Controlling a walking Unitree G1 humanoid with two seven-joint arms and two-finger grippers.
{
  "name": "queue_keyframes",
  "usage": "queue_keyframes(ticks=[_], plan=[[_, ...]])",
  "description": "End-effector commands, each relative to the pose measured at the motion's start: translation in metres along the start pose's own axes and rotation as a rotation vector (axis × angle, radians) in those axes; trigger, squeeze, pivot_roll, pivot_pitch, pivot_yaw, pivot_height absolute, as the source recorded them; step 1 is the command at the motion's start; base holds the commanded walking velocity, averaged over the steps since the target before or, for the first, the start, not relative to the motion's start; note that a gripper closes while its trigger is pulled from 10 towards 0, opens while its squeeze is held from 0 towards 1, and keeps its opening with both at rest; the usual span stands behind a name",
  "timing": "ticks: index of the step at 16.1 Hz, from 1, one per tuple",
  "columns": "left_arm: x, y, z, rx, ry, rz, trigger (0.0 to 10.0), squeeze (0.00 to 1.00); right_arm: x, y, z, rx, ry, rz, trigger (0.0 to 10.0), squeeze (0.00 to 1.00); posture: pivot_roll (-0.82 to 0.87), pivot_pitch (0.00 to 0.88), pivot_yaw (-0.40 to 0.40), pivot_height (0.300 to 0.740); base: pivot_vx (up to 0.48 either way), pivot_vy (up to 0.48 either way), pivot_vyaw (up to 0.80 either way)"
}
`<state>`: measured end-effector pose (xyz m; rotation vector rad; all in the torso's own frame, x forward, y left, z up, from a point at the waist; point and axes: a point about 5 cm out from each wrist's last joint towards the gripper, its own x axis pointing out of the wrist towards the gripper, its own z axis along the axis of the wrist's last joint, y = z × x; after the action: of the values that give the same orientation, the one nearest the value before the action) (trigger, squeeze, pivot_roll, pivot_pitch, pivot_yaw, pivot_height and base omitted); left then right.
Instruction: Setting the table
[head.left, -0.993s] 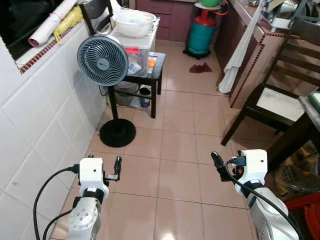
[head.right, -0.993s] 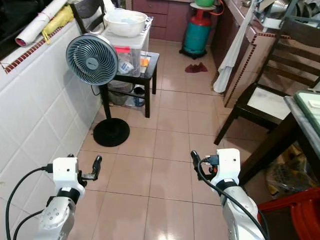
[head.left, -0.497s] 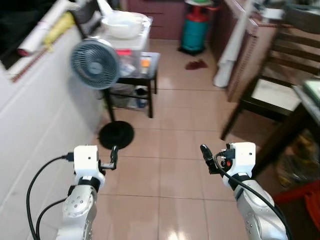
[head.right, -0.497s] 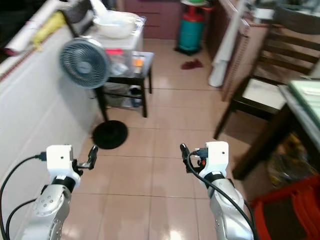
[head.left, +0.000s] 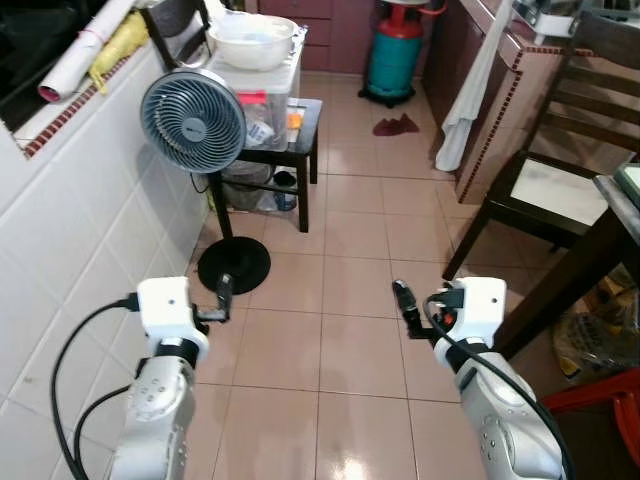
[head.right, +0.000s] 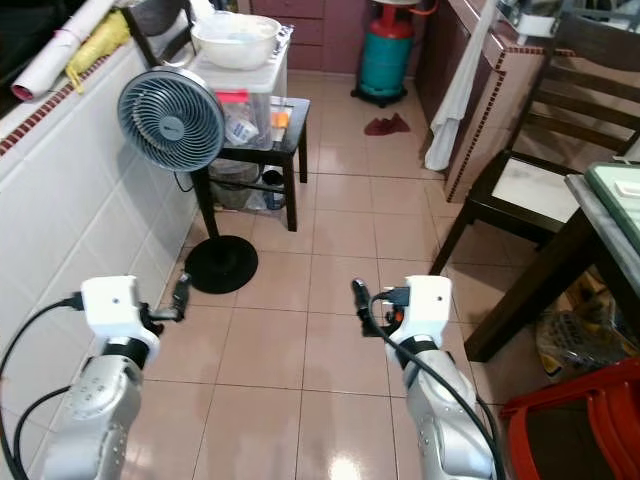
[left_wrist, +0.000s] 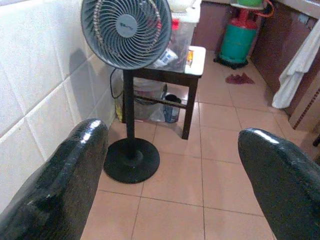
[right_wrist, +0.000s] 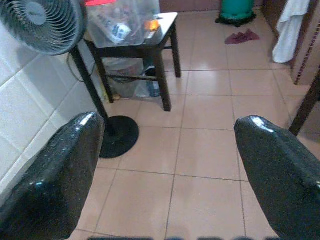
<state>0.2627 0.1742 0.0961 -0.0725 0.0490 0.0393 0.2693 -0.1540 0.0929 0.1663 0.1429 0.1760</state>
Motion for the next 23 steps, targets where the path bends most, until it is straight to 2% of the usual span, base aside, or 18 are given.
queue_keyframes(ticks=[1,4,6,10,16,23], plan=[[0.001,0.001,0.001,0.002,0.004,-0.009,10.0,0.0,-0.003,0.003,0.007,-0.009,-0.028,0.021,10.0,0.0,-0.09,0.089,-0.002,0.74,0.0,0.0,0.0],[0.001,0.011,0.001,-0.004,0.019,-0.004,10.0,0.0,-0.002,0.003,0.002,0.006,-0.001,0.0,10.0,0.0,-0.09,0.091,0.015,0.74,0.0,0.0,-0.43],[0.002,0.013,0.001,-0.008,0.021,-0.004,10.0,0.0,-0.001,0.004,0.002,0.007,-0.002,-0.003,10.0,0.0,-0.09,0.088,0.021,0.74,0.0,0.0,-0.8],[0.008,0.006,0.003,-0.014,0.016,-0.054,10.0,0.0,0.0,0.003,0.005,0.003,-0.014,-0.012,10.0,0.0,-0.1,0.08,0.032,0.74,0.246,0.0,-0.8],[0.009,0.002,0.002,-0.024,0.02,-0.078,10.0,0.0,0.0,0.005,0.005,0.006,-0.018,-0.017,10.0,0.0,-0.11,0.078,0.039,0.74,0.383,0.0,-0.8],[0.008,0.003,-0.003,-0.017,0.045,-0.091,10.0,0.0,0.0,0.005,0.003,0.009,-0.014,-0.022,10.0,0.0,-0.11,0.085,0.044,0.74,0.371,0.0,-0.8]])
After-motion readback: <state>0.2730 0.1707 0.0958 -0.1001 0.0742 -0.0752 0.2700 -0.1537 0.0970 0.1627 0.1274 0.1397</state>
